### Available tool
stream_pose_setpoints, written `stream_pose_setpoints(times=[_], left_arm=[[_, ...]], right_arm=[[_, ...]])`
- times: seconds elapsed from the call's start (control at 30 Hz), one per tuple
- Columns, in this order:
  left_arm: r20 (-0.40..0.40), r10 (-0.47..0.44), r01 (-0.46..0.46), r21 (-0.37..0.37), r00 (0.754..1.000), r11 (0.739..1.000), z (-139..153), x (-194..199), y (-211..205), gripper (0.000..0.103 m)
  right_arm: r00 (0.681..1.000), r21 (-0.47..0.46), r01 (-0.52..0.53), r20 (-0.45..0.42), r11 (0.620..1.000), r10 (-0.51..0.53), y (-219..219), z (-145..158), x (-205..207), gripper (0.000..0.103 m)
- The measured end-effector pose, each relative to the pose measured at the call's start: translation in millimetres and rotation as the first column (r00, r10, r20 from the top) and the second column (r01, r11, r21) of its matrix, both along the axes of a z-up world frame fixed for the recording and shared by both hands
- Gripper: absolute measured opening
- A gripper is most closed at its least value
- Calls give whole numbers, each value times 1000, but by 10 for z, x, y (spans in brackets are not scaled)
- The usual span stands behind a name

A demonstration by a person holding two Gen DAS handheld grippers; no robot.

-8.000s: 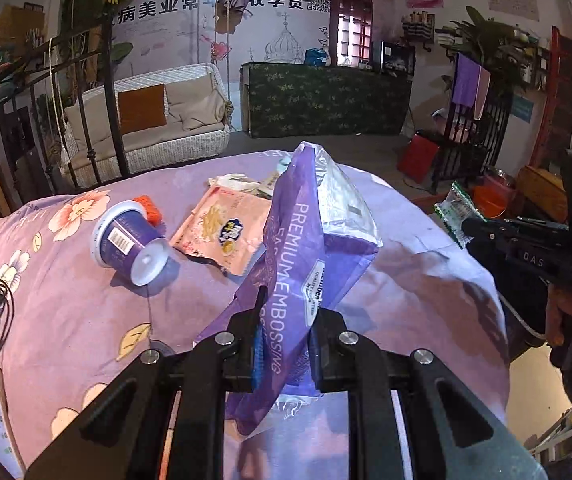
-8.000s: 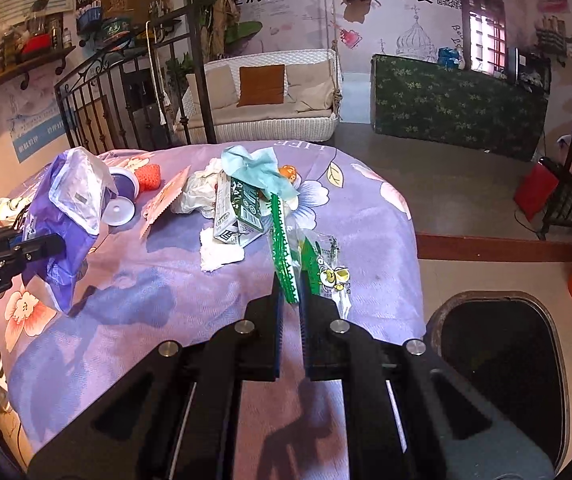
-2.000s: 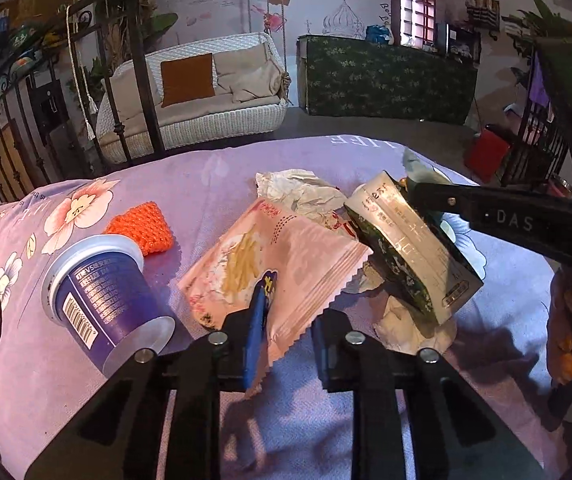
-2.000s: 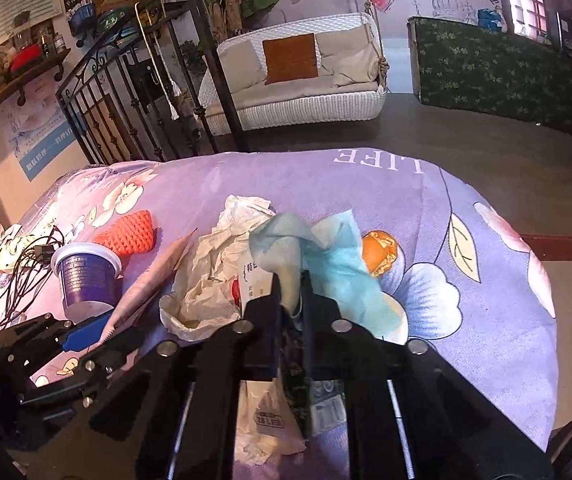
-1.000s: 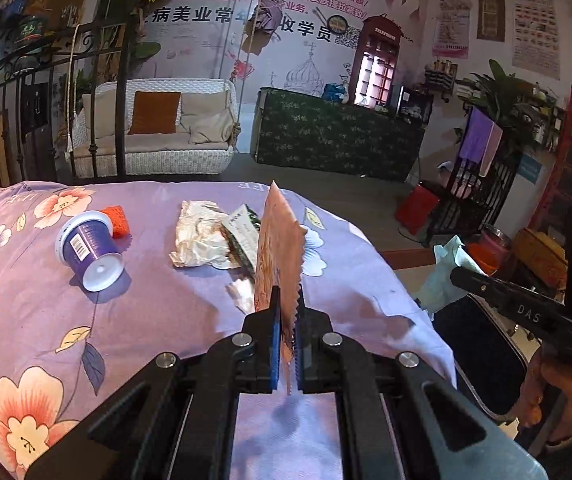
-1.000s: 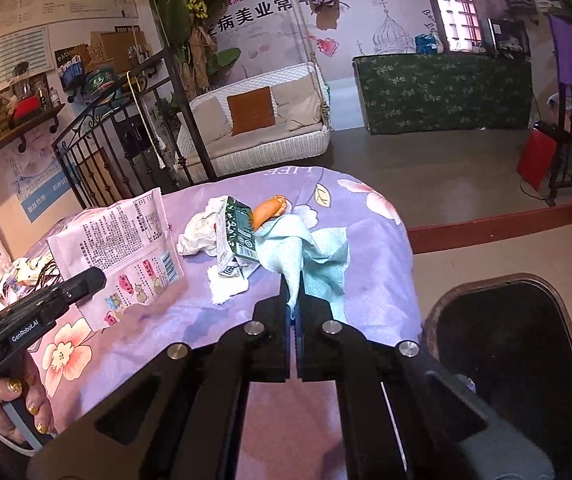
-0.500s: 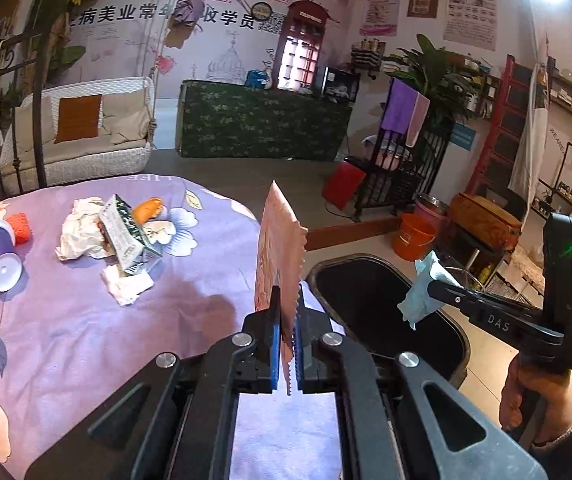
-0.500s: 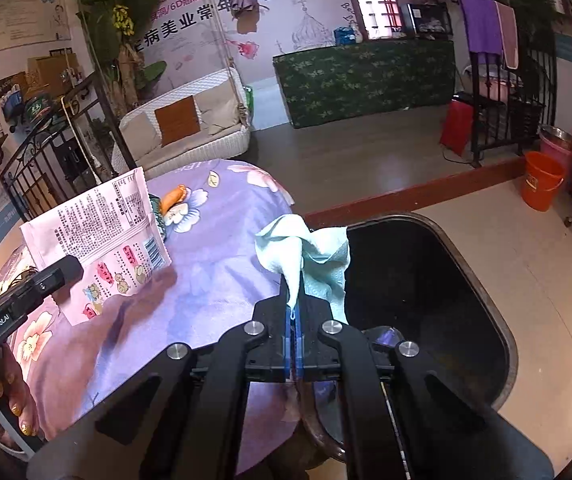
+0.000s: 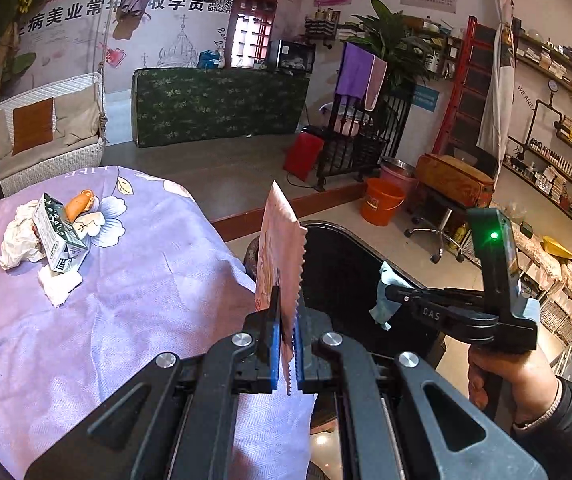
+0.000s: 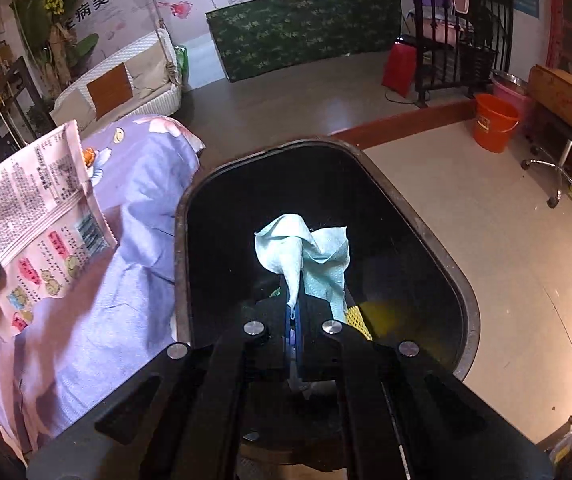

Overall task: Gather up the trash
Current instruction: 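Carry the light-blue wipe into the bin and open the right tool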

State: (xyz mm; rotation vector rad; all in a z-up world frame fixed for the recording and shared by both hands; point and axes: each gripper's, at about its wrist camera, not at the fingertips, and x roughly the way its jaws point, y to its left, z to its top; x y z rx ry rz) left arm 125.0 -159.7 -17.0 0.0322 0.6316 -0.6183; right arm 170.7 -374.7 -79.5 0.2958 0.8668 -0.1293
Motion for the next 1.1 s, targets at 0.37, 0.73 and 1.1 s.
stream_pose_setpoints(times=[0.37,0.73,1.1], left_arm=[[-19,-47,47,34,999,998,-105,15,-200,6],[-28,-73,75,49,997,996,-137,68,-354,6],[-77,-123,130,80,989,988,-237,245,-713,6]], right_arm=[[993,0,22,-114,1000,-22,-120,-299,106,5],[996,-7,48,-72,999,-49,-112,-257,15,65],[995,-93,101,-3,991,-102,-151,-22,-255,84]])
